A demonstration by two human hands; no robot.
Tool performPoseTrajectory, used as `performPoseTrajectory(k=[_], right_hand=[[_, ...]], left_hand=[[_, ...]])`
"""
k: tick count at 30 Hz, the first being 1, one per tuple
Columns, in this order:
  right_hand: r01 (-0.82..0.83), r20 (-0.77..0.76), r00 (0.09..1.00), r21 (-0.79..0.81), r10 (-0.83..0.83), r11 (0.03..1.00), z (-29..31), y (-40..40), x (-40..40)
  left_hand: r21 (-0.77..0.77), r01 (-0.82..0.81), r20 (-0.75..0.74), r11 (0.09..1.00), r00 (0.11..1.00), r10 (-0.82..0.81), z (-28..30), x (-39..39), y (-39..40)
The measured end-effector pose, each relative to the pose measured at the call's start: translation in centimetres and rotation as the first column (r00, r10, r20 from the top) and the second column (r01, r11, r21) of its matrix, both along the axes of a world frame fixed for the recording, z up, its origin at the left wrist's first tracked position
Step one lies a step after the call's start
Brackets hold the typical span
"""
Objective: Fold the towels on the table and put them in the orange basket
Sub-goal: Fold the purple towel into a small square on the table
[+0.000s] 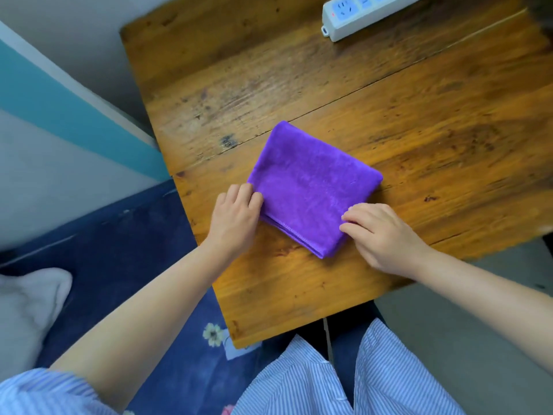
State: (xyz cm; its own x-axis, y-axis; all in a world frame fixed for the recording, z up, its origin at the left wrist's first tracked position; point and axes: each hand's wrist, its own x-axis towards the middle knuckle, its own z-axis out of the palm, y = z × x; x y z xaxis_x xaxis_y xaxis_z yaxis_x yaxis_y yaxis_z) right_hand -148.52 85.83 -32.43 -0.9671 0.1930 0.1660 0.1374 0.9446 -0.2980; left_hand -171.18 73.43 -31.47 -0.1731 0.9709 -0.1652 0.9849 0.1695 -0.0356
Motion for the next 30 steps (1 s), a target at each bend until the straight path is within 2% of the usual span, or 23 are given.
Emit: performPoseTrajectory(k=[2,4,6,8,9,11,14,19,23,27,30], right_hand=[[0.075,-0.015,0.997,0.07,-0.074,0.995,0.4,1.6,-1.0],[0.075,0.017,0.997,0.141,-0.078,0.987,0.3,3.4,-2.0],[0.013,0.116,0.993,0.123,-0.027,0.992,0.1,5.1,-2.5],[-0.053,0.204,0.978,0.091,0.034,0.994,-0.2,6.5,-2.3],[-0.08,0.229,0.972,0.096,0.056,0.992,-0.4,6.9,-2.0],[-0.137,0.261,0.96,0.121,0.102,0.983,-0.9,7.1,-1.2],[-0.176,0.31,0.943,0.142,0.125,0.974,-1.6,7.3,-0.4],[-0.216,0.317,0.93,0.066,0.185,0.974,-1.4,8.1,-0.7],[-0.233,0.309,0.924,-0.014,0.226,0.972,-0.6,9.0,-1.6],[-0.395,0.281,0.893,0.116,0.351,0.911,0.3,9.7,-2.7],[-0.454,0.289,0.873,0.194,0.392,0.869,0.7,10.0,-3.2]], left_hand=[[0.131,0.006,0.08,0.991,0.997,-0.017,-0.1,1.8,-0.1],[0.257,-0.006,0.2,0.966,0.979,-0.047,-0.5,4.2,0.2],[0.252,-0.071,0.279,0.965,0.96,-0.002,-1.0,6.9,0.7],[0.148,-0.16,0.263,0.976,0.958,0.117,-1.5,9.1,1.1],[0.036,-0.203,0.235,0.978,0.953,0.189,-1.8,10.0,1.2],[-0.098,-0.263,0.133,0.96,0.952,0.275,-2.6,11.5,0.7],[-0.149,-0.318,0.109,0.936,0.936,0.335,-3.3,12.4,0.5],[-0.263,-0.338,0.108,0.904,0.921,0.375,-3.4,12.7,0.9],[-0.297,-0.437,0.093,0.849,0.871,0.482,-2.3,13.2,3.4],[-0.335,-0.457,0.101,0.824,0.852,0.514,-1.3,13.7,4.4],[-0.374,-0.472,0.063,0.799,0.846,0.529,-0.7,13.8,4.7]])
